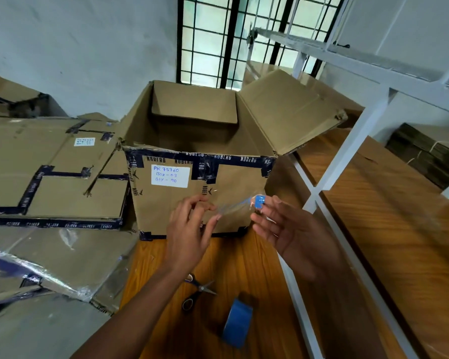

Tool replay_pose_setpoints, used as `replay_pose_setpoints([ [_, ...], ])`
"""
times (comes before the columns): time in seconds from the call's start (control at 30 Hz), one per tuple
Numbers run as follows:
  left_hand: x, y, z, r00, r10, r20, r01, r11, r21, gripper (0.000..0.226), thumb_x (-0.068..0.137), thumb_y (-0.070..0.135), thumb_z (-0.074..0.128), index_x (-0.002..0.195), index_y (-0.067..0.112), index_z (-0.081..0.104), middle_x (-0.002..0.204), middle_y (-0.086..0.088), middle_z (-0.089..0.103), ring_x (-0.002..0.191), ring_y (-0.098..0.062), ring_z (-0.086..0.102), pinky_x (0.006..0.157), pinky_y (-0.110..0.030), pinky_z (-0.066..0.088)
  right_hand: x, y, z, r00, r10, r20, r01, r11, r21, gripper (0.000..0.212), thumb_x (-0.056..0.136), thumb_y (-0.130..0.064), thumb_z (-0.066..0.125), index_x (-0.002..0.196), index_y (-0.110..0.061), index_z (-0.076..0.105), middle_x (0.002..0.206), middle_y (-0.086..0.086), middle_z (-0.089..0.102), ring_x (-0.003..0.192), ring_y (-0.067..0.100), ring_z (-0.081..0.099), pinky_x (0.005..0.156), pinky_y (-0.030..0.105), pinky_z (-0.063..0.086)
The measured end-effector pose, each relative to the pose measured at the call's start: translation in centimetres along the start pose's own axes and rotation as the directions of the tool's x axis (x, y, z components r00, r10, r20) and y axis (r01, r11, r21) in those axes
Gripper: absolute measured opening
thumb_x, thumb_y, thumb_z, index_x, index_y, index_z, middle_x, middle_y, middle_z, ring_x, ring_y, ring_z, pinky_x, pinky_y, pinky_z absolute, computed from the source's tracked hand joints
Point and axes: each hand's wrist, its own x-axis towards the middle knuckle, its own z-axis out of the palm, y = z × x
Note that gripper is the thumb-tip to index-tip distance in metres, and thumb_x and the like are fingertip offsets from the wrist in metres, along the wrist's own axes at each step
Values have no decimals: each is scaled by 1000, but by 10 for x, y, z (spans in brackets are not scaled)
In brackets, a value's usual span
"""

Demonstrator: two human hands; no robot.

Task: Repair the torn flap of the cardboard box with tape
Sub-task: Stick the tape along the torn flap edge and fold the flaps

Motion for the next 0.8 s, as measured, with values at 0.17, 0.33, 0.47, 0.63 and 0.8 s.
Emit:
replay_pose_setpoints([
  [0.17,11,-21,-16,971,206,124,-234,932,277,27,107,38,61,109,16,75,128,-5,69,110,-27,63,83,-39,43,2,2,-8,998,59,-20,-59,998,26,61,82,-23,70,137,2,60,135,29,65,120,38,70,94,44,62],
  [0.33,30,-33,-41,871,433,232,-491,785,377,18,104,31,68,107,15,74,122,-6,72,109,-29,63,86,-42,40,7,3,-22,986,164,-37,-166,984,-67,57,87,-27,68,133,5,61,118,25,74,100,32,77,76,37,66],
  [0.47,52,-38,-56,788,535,304,-615,658,435,16,98,25,79,108,16,74,122,-7,73,111,-29,62,91,-46,43,14,8,-40,961,277,-16,-278,959,-48,73,77,-31,86,134,7,60,127,25,71,100,31,77,73,33,64],
  [0.63,70,-30,-58,738,556,381,-674,606,422,28,92,25,83,114,15,69,124,-9,71,114,-30,60,91,-47,43,22,14,-55,970,243,-6,-243,969,-52,90,73,-29,93,145,3,50,134,21,69,110,31,75,70,28,63],
  [0.8,82,-26,-50,677,580,454,-736,548,398,14,103,24,71,113,15,68,126,-10,68,115,-32,61,93,-49,43,36,20,-57,979,138,-149,-168,962,-216,70,88,-21,67,152,-12,40,123,16,76,113,36,74,61,29,58],
])
